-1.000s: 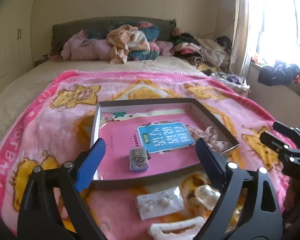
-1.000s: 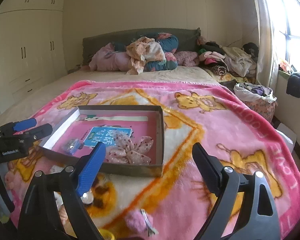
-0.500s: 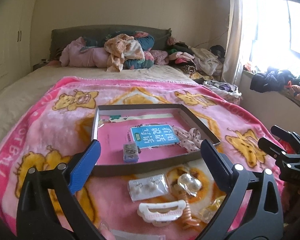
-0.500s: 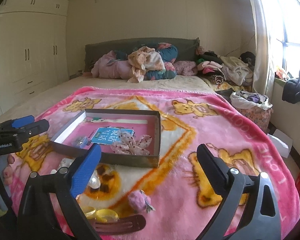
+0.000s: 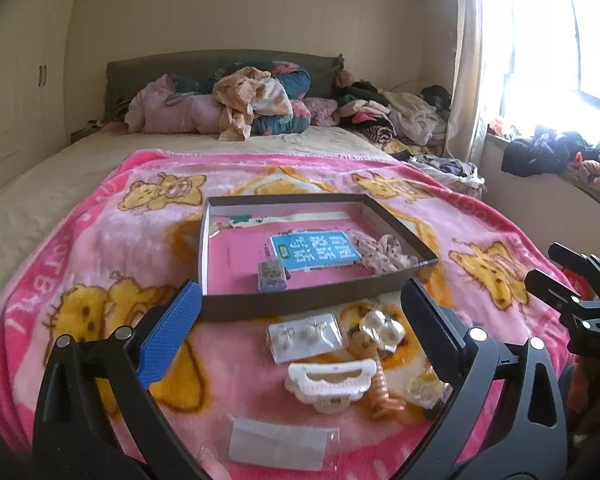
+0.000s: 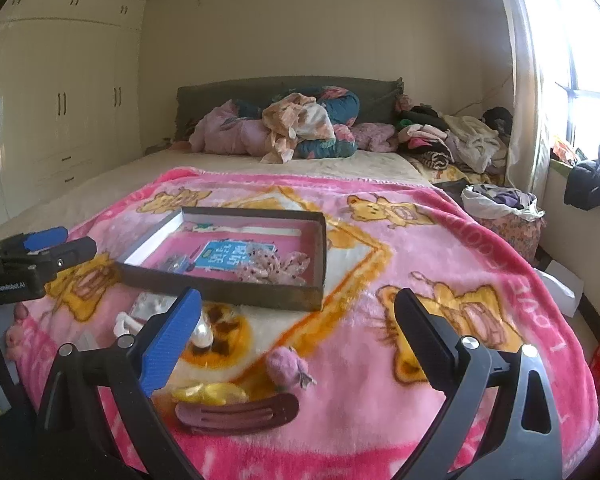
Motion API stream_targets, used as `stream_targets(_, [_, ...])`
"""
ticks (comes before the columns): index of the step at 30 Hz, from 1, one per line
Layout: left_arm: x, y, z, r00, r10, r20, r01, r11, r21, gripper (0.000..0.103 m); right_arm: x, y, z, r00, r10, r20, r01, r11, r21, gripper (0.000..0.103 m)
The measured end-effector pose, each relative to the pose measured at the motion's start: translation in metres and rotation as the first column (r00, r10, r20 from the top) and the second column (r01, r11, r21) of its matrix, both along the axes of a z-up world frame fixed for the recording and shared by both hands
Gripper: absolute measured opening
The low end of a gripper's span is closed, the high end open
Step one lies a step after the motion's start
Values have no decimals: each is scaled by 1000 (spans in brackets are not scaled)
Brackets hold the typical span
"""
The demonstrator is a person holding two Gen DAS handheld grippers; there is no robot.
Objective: Organize jewelry
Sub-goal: 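Pull both open tools back from the tray toward the loose jewelry, then grasp the clear plastic packet with the left tool while the right grasps the bagged yellow rings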
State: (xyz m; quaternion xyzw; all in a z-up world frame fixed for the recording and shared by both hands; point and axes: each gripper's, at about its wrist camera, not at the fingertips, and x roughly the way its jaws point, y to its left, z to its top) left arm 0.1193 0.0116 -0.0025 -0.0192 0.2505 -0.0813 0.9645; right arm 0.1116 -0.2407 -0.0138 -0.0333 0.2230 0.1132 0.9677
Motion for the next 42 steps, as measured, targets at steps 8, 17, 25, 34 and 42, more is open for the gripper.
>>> stream_targets(8, [-17,0,-13,999,-21,-24,22,999,36,91,-15,8,-20,998,31,-52,-32,999,-10,95])
stream_targets(17, [-29,-2,-47,994,-42,-105,49,997,65,91,-22,16,-45,992,41,-117,-43,999,-15,95])
stream_targets(25, [-33,-7,-74,983,-57,-177,75,993,95,91,-18,24,-59,984,72,-163,-75,997,-17,94])
stream_targets(34, [-22,0,-98,970,-43,-240,70,992,104,91,3,35,-75,966,86,-244,-85,996,17,89])
stream_targets(42, [-17,2,-111,962,-45,-268,74,992,99,91,25,50,-94,927,171,-334,-147,985,95,65])
